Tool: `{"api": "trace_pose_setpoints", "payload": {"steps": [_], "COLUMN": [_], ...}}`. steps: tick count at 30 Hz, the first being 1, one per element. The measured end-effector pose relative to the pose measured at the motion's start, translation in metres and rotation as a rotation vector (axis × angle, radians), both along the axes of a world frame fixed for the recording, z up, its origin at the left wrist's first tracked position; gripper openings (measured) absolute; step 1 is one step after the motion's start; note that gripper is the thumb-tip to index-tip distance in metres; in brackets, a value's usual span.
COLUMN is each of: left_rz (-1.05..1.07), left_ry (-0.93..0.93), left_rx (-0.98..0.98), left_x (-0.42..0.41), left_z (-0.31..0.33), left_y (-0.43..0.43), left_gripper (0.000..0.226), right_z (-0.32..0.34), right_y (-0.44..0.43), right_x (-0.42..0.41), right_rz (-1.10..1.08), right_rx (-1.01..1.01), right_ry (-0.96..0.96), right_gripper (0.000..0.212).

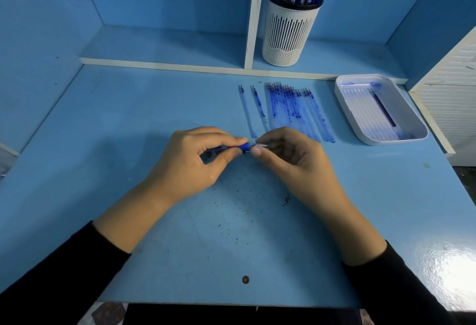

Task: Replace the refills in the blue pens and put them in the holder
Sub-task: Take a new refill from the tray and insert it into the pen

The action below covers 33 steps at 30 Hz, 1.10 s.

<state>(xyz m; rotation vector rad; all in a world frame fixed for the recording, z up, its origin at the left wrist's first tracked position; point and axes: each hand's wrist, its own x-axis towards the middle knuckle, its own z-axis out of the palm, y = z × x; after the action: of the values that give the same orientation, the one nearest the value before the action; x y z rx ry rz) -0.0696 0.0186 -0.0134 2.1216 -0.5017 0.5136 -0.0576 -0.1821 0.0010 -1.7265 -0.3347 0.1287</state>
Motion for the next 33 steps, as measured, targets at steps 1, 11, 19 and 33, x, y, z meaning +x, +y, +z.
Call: {"api": "trace_pose_setpoints", "payload": {"steps": [1,11,19,33], "left_rz": [-0.001,0.0,0.041,0.064], "left_ry": [-0.001,-0.014,-0.001,0.02], "left_rx": [0.005,0.012,0.01,0.003], "left_x": [0.0,0.001,0.005,0.008], "left_z": [0.0,-0.001,-0.003,-0.006], "left_y": [0.0,0.001,0.005,0.003], "left_gripper": [0.015,0.015,0.014,0.014], "right_z": [0.0,0.0,0.003,-0.006], "right_y": [0.001,0.0,-0.017,-0.021], "right_x": [0.0,0.0,0.005,0.009], "right_rz": [-0.003,-0.011,-0.141,-0.142], "right_rx": [-0.02,0.022,0.159,-0.427], "right_ry": [-0.011,-0.028,0.098,-0.232], "right_gripper": [0.014,0.004,0.013,0.009]}}
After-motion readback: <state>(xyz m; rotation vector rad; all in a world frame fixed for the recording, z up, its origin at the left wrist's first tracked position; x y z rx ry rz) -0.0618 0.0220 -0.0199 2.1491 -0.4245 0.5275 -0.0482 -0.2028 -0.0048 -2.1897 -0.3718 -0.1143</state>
